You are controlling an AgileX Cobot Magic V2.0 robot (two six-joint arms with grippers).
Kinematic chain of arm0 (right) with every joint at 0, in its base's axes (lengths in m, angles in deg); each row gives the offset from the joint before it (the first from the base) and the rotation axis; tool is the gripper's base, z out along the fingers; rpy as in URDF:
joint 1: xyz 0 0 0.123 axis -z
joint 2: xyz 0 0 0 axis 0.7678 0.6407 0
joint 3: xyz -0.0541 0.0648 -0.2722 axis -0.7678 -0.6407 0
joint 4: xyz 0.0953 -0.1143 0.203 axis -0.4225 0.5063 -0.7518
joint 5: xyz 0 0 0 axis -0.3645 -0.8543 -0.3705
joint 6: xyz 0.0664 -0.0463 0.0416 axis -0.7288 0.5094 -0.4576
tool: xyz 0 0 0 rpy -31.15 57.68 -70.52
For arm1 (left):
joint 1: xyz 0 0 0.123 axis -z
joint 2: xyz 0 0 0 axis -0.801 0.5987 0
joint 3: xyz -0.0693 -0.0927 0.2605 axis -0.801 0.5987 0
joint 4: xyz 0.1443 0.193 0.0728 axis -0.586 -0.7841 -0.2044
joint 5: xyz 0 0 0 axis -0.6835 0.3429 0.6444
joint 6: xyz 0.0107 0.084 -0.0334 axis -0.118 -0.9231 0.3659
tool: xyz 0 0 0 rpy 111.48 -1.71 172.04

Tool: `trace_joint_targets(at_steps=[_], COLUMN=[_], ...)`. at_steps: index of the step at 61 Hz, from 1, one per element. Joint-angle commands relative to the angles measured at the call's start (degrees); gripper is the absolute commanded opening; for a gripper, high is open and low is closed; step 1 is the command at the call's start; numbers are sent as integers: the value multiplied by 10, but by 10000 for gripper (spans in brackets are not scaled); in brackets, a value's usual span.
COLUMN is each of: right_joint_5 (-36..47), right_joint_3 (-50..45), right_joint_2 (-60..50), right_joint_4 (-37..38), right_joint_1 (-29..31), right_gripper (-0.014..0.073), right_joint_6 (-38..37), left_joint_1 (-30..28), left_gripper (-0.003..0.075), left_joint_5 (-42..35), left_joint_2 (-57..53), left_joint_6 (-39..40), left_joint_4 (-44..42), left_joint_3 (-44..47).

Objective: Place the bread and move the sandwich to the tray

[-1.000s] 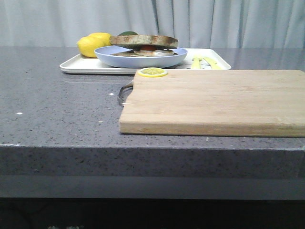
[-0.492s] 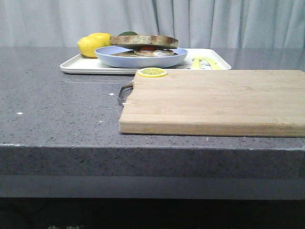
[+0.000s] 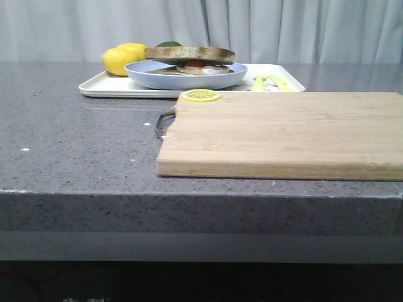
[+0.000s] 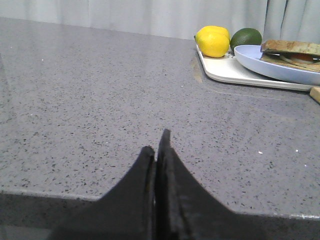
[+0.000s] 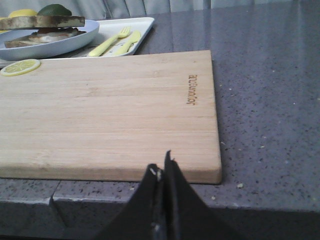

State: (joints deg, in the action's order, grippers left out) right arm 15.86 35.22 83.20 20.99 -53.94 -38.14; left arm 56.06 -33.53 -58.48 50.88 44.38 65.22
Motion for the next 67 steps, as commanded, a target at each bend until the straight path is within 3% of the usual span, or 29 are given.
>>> trace_joint_targets(at_steps=[1,67], right_joint_5=[13,-5], right_joint_3=[2,2], right_joint_2=[-26,-39], right_joint_4=[-1,-1], right_joint_1=[1,1], right_gripper=[-60,-60], right_joint_6=[1,1], left_joint_1=[-1,-1], left_gripper=[-20,-20], left_joint_5=[-44,-44], left_joint_2=[-13,-13], left_joint_6=[5,5], left_joint_4=[4,4], left_joint_3=[1,1])
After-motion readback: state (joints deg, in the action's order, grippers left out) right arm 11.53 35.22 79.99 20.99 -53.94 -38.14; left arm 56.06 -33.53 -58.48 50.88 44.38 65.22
